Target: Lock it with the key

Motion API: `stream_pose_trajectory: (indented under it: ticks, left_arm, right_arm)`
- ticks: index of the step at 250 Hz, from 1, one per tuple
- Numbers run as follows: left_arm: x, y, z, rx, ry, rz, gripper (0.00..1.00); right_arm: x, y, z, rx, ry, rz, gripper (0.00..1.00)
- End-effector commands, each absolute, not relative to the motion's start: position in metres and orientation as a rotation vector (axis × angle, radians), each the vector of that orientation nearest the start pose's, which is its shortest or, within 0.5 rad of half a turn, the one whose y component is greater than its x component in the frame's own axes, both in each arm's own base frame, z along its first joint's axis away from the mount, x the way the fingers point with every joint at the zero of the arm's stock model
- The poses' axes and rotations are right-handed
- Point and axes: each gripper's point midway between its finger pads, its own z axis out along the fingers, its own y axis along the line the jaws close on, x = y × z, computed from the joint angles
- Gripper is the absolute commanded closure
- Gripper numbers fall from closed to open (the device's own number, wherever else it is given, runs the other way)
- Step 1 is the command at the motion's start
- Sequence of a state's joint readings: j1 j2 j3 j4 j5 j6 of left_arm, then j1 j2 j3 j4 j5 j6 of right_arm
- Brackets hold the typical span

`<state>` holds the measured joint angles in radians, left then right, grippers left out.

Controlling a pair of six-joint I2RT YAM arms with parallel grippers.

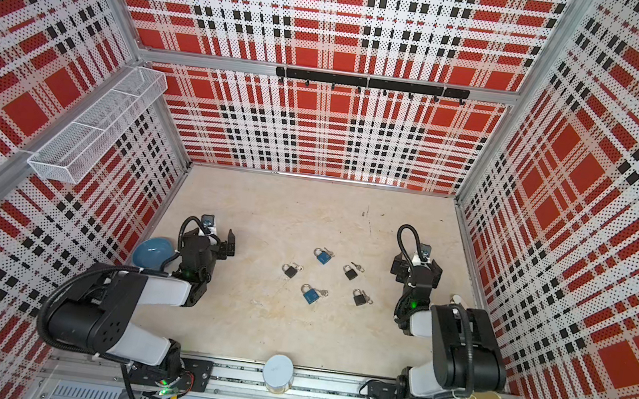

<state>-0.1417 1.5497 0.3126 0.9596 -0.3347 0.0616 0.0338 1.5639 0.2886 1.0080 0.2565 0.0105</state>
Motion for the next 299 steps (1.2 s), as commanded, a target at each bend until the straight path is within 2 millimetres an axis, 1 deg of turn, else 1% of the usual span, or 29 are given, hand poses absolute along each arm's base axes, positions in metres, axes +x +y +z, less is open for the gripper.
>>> stream_pose_trajectory:
  ticks: [1, 14, 27, 33, 42, 46, 58, 77, 116, 126, 299]
  left_arm:
    - [0.393, -0.01, 0.126, 0.009, 1.71, 0.156, 0.0]
    - [0.393, -0.01, 0.121, 0.021, 1.753, 0.133, 0.01]
    - [0.4, -0.011, 0.122, 0.026, 1.749, 0.106, 0.01]
    - [0.403, -0.012, 0.122, 0.04, 1.751, 0.09, 0.01]
    - [0.405, -0.014, 0.12, 0.057, 1.777, 0.062, 0.01]
    - [0.406, -0.014, 0.119, 0.061, 1.792, 0.053, 0.01]
    - [0.411, -0.013, 0.117, 0.054, 1.812, 0.039, 0.01]
    - [0.411, -0.012, 0.117, 0.048, 1.813, 0.037, 0.01]
    - [0.41, -0.012, 0.117, 0.047, 1.81, 0.04, 0.01]
    - [0.41, -0.009, 0.117, 0.03, 1.812, 0.062, 0.01]
    - [0.41, -0.01, 0.117, 0.032, 1.813, 0.066, 0.01]
  right_arm:
    - [0.39, -0.022, 0.118, 0.116, 1.731, -0.153, 0.0]
    - [0.393, -0.021, 0.115, 0.113, 1.763, -0.148, 0.0]
    - [0.4, -0.021, 0.115, 0.101, 1.773, -0.158, 0.0]
    - [0.403, -0.014, 0.112, 0.064, 1.798, -0.126, 0.0]
    - [0.407, -0.01, 0.107, 0.033, 1.846, -0.114, 0.0]
    - [0.408, -0.01, 0.107, 0.035, 1.853, -0.119, 0.0]
    - [0.408, -0.008, 0.11, 0.023, 1.823, -0.108, 0.0]
    - [0.407, -0.009, 0.108, 0.028, 1.841, -0.109, 0.0]
    - [0.408, -0.009, 0.109, 0.024, 1.828, -0.11, 0.0]
    - [0.408, -0.009, 0.109, 0.025, 1.831, -0.109, 0.0]
    - [0.408, -0.009, 0.109, 0.025, 1.829, -0.112, 0.0]
